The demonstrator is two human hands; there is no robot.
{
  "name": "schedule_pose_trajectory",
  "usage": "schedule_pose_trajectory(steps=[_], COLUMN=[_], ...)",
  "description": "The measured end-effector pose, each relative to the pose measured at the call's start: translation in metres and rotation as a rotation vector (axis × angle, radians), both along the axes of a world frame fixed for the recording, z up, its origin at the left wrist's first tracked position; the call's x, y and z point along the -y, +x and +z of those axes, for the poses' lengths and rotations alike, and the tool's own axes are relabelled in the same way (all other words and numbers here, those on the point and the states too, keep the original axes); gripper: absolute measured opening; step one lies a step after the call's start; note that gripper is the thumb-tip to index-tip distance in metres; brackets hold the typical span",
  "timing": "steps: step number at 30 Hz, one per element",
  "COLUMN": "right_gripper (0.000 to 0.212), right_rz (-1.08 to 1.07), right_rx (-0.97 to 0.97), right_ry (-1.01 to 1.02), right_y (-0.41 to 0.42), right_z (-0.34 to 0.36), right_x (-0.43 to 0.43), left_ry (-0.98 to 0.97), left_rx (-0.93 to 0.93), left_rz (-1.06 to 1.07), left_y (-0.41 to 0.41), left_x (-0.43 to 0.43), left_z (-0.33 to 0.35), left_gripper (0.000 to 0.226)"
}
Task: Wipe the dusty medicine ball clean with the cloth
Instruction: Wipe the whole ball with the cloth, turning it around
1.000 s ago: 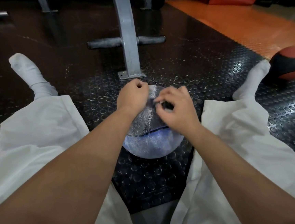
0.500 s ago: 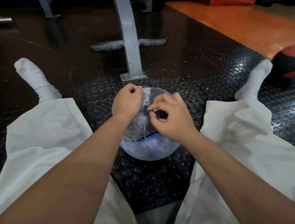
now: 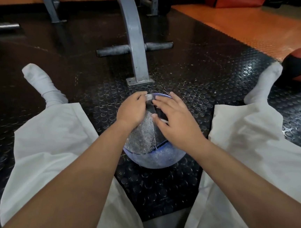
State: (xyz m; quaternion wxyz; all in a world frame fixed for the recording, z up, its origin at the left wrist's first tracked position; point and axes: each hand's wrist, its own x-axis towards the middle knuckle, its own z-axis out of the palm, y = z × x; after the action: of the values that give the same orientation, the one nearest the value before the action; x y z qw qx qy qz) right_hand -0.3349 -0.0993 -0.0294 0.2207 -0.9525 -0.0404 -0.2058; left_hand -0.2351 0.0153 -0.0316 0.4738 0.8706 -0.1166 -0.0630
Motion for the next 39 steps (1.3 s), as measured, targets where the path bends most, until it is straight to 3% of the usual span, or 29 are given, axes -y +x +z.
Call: schedule_pose_trajectory(steps=[8,17,24,34,39], right_gripper=[0.025,0.03,0.025,0.025,0.022], right_rz=[-0.206,-0.096,-0.211,0.015,-0.121], right_rx=[-0.194,0.034,-0.181,0.053,-0.146], right_ry=[0.205,0.247,0.293,0.292,0.284], right_y=[0.049,0.009,0.047,0.005,0.049], right_z=[0.027,0.006,0.027,0.004,0.023], right_x=[0.013,0.01,0.009,0.003,0.005], left_ry=[0.102,0.038,0.076,-0.074,-0.043], left_rx=[0.162,0.056,0.077,-0.005,0.044], left_rz=[0.028,0.02,0.055,0.111,0.134], left_y=[-0.016,-0.016,-0.019,-0.019,-0.028], left_x=[0.016,0.014,0.012,-0.005,0.0], left_z=[-0.003,0.007,0.005,0.0,0.001], left_gripper=[0.037,0.035,0.036,0.036,0.036])
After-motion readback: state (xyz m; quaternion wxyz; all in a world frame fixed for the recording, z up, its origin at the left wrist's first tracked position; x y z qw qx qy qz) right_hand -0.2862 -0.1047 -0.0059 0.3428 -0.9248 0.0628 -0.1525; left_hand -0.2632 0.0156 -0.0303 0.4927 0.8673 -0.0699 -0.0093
